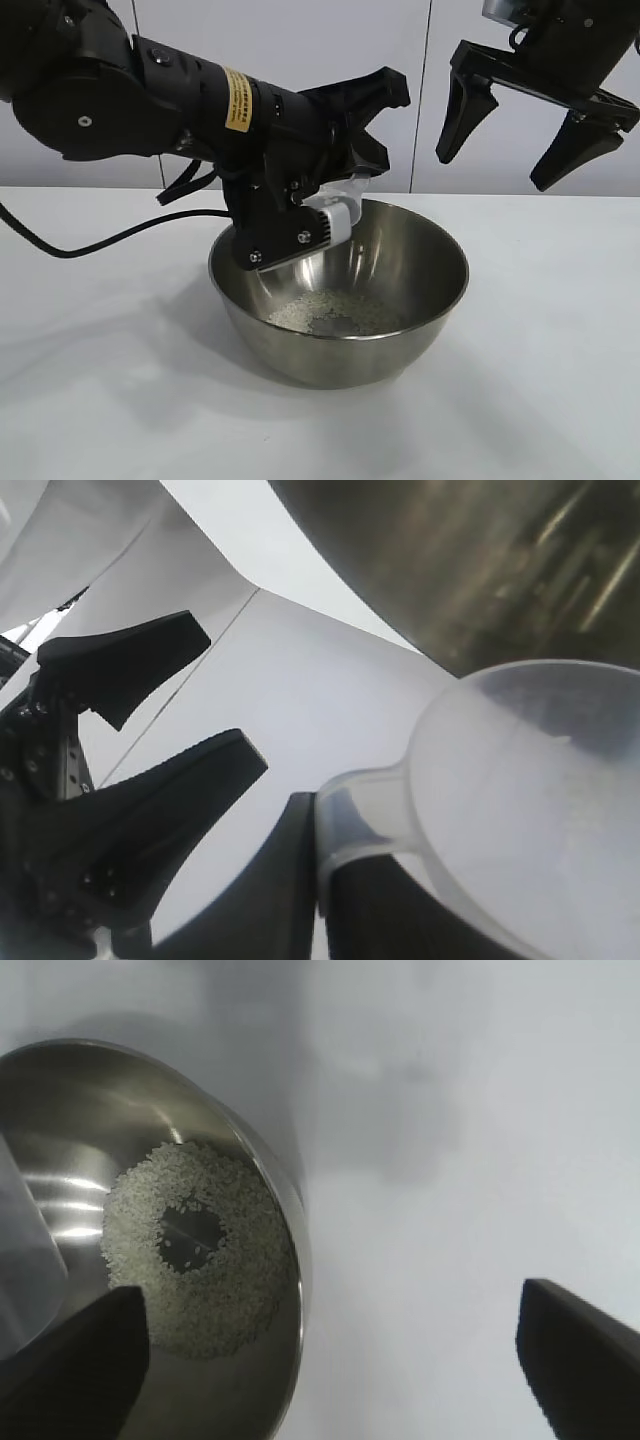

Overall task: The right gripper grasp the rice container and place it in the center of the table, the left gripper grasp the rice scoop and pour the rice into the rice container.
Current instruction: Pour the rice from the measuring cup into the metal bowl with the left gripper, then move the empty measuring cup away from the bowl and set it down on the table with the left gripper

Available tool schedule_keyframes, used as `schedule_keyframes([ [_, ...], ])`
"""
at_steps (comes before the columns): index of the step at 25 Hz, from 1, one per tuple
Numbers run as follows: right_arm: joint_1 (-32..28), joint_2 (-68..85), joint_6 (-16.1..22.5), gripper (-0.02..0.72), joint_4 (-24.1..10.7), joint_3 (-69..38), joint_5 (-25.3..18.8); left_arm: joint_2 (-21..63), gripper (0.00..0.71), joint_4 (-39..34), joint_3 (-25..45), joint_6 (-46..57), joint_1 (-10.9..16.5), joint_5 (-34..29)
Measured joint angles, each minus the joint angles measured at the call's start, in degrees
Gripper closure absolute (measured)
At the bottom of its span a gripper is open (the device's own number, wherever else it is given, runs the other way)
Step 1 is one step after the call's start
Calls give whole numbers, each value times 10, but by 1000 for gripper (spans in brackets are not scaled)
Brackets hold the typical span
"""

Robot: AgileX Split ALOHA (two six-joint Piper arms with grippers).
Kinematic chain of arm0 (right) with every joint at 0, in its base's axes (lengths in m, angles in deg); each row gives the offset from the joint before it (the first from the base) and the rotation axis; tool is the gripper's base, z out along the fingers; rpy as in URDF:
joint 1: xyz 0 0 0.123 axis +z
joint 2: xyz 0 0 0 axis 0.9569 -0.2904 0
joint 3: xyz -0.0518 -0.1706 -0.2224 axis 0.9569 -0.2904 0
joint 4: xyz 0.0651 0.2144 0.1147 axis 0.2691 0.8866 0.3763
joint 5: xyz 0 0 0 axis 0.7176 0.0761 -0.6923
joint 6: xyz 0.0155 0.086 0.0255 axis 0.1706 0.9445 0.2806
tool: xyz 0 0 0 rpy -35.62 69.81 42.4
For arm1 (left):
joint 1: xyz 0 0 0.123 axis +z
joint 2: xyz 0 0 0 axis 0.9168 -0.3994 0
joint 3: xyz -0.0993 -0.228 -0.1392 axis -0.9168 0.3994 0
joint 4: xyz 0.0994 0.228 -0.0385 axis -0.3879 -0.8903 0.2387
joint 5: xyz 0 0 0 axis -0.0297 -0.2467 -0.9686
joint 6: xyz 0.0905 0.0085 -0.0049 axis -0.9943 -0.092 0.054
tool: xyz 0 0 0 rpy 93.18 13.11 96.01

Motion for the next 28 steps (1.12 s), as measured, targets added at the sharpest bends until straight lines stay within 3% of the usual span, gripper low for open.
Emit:
schedule_keyframes([
  [3,0,0,0,9,0,0,0,0,707,28,4,71,0,29],
  [16,0,0,0,9,0,0,7,1,707,226,94,525,-1,288],
  [23,0,0,0,9,0,0,11,69,707,453,96,795,-2,364],
  [28,0,0,0,9,1,0,25,158,707,670,102,820,8,322],
])
